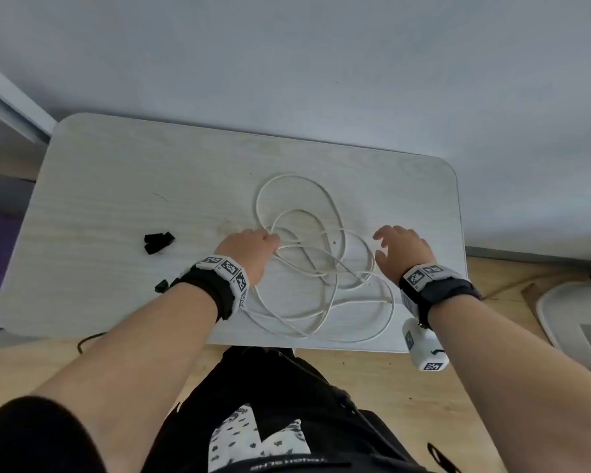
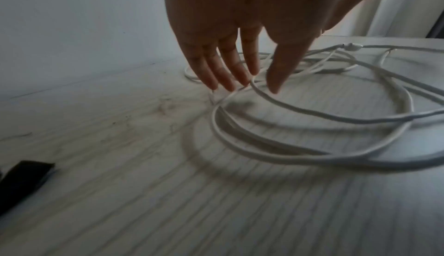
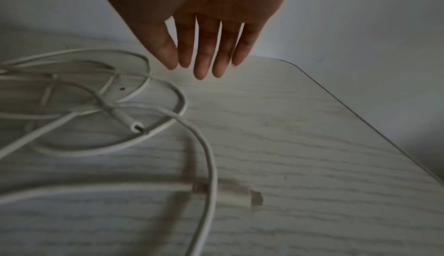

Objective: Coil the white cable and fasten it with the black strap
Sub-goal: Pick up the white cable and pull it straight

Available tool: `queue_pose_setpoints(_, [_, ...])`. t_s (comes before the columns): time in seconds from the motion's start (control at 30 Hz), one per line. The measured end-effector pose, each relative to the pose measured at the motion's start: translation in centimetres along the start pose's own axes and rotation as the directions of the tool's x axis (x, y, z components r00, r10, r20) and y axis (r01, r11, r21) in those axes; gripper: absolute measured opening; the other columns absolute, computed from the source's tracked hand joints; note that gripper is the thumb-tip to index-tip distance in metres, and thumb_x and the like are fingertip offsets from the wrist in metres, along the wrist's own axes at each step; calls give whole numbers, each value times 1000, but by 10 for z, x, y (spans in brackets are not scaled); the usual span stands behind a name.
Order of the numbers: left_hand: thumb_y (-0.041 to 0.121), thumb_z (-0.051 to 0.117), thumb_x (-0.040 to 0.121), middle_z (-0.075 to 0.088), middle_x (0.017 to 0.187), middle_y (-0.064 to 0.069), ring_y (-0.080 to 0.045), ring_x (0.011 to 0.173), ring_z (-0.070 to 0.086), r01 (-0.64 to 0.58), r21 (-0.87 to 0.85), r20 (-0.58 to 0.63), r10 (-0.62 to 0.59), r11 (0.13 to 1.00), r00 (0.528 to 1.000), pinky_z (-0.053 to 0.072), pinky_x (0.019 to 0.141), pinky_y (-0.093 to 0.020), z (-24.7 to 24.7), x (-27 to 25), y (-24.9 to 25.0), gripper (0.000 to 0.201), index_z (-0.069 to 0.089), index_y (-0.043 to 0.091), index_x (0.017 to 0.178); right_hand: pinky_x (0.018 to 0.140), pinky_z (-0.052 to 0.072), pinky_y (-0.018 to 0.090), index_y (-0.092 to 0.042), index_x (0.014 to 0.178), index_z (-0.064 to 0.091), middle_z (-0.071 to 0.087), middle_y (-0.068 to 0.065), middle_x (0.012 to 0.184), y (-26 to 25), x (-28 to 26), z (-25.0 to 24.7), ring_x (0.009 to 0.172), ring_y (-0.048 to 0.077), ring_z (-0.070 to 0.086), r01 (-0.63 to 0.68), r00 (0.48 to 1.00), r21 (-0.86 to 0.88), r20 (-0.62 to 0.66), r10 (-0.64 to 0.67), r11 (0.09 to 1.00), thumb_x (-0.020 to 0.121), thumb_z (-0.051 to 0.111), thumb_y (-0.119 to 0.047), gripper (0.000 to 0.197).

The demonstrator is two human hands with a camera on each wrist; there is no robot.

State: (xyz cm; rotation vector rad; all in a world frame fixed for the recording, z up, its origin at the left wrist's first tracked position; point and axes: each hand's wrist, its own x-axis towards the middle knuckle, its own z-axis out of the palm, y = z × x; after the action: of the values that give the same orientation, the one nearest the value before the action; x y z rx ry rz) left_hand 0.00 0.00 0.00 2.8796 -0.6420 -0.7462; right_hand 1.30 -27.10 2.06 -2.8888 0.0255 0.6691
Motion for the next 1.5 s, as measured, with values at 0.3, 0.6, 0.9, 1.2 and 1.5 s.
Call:
queue_pose_setpoints(0.3, [13,51,93,55,110,-7,-23,94,56,68,-325,-122,-113,943,986,44,79,-29,-7,7,4,19,60,13,110,93,42,38,-23,110,57,59,1,111,-24,1,15,106,23,51,140,987,53,72,-143,989,87,53,-33,26])
queue_pose_setpoints(0.6, [19,56,92,62,89,-3,-17,77,59,-67,-690,-316,-217,720,923,49,75,-30,-88,11,15,9,60,12,98,82,47,35,-14,91,67,68,5,83,-80,18,-50,87,25,62,229,972,364,-37,-232,903,90,49,-20,19])
queue_pose_setpoints(0.9, [44,51,90,68,79,3,-17,72,63,-100,-865,-333,-413,491,848,49,66,-25,-163,-9,25,31,63,21,74,76,56,39,-12,81,69,62,-5,62,-127,9,-131,65,16,60,342,938,545,-247,-243,765,87,57,-21,16])
queue_pose_setpoints(1.2, [34,54,93,69,83,-11,-28,76,69,-93,-995,-104,-375,49,921,58,81,-39,-241,-31,26,31,63,6,83,69,55,43,-11,78,63,65,6,75,-167,-13,-181,69,24,62,521,830,499,-488,-272,692,75,67,-20,10])
queue_pose_setpoints(1.5, [15,45,99,65,76,-12,-20,57,68,-211,-977,-203,-349,18,915,60,73,-40,-284,-54,20,20,56,-1,92,60,39,13,-17,78,58,54,-7,75,-184,-23,-216,63,1,49,638,731,424,-596,-332,643,73,72,-26,18])
